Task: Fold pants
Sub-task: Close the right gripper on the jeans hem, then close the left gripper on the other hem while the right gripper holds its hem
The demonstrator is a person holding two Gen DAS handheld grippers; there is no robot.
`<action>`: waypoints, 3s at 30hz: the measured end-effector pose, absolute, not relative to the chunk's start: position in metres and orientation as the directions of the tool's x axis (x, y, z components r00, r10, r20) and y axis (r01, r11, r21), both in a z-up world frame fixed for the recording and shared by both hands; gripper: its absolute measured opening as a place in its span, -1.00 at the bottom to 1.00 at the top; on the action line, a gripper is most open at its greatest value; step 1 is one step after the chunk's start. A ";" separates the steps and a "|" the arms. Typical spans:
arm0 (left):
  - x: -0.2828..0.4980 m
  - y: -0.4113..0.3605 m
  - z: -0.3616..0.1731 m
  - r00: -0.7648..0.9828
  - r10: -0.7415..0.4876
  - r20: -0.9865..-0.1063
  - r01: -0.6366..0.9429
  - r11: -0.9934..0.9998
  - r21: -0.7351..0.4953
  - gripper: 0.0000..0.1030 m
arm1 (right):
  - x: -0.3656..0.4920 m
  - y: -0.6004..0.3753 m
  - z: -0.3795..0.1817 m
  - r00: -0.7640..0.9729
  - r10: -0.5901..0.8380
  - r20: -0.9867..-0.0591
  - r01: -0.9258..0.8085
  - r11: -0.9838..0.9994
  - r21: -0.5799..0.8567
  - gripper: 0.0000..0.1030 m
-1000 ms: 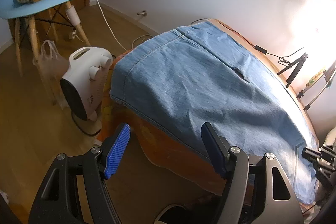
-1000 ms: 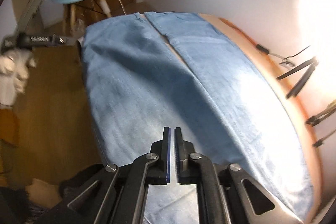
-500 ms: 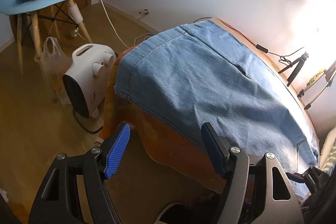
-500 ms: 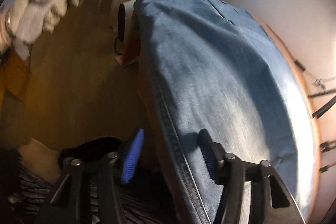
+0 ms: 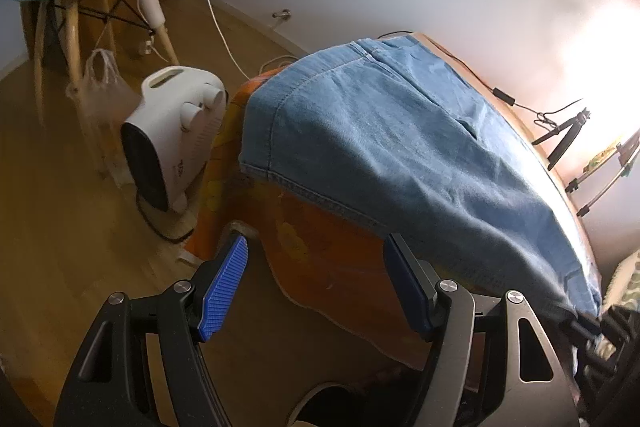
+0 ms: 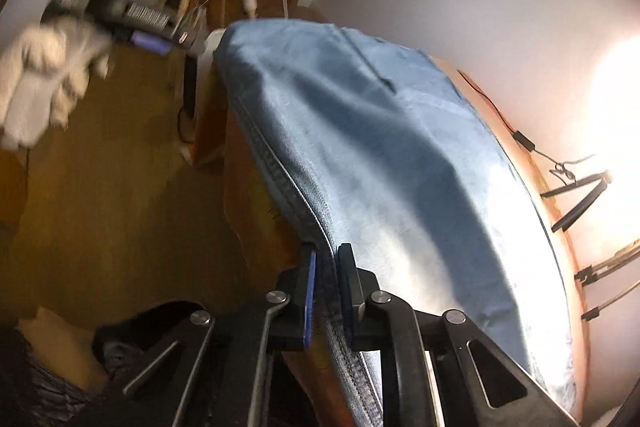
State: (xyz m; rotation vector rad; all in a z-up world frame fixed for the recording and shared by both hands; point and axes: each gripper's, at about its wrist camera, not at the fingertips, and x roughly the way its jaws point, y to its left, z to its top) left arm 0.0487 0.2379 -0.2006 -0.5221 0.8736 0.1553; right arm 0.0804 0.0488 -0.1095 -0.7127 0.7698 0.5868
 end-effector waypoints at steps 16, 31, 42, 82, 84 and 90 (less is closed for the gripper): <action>0.076 0.227 -0.209 0.661 -0.162 -0.733 -0.327 0.817 -0.476 0.37 | 0.198 0.004 -0.101 0.634 0.046 -0.772 -0.469 0.816 -0.337 -0.86; 0.086 0.238 -0.211 0.704 -0.146 -0.695 -0.390 0.738 -0.550 0.00 | 0.176 0.004 -0.122 0.605 0.075 -0.793 -0.540 0.771 -0.339 -0.85; 0.082 0.244 -0.194 0.738 -0.083 -0.669 -0.390 0.757 -0.524 -0.91 | 0.145 -0.006 -0.118 0.586 0.124 -0.801 -0.590 0.742 -0.317 -0.29; 0.087 0.244 -0.155 0.815 -0.046 -0.578 -0.315 0.802 -0.508 -0.90 | 0.134 -0.036 -0.127 0.537 0.090 -0.839 -0.565 0.776 -0.279 -0.22; 0.086 0.250 -0.137 0.839 -0.037 -0.544 -0.300 0.801 -0.518 -0.90 | 0.136 -0.039 -0.123 0.537 0.106 -0.837 -0.557 0.790 -0.257 -0.19; 0.092 0.264 -0.093 0.874 -0.009 -0.486 -0.266 0.828 -0.494 -0.90 | 0.132 -0.039 -0.120 0.539 0.127 -0.833 -0.578 0.775 -0.255 0.08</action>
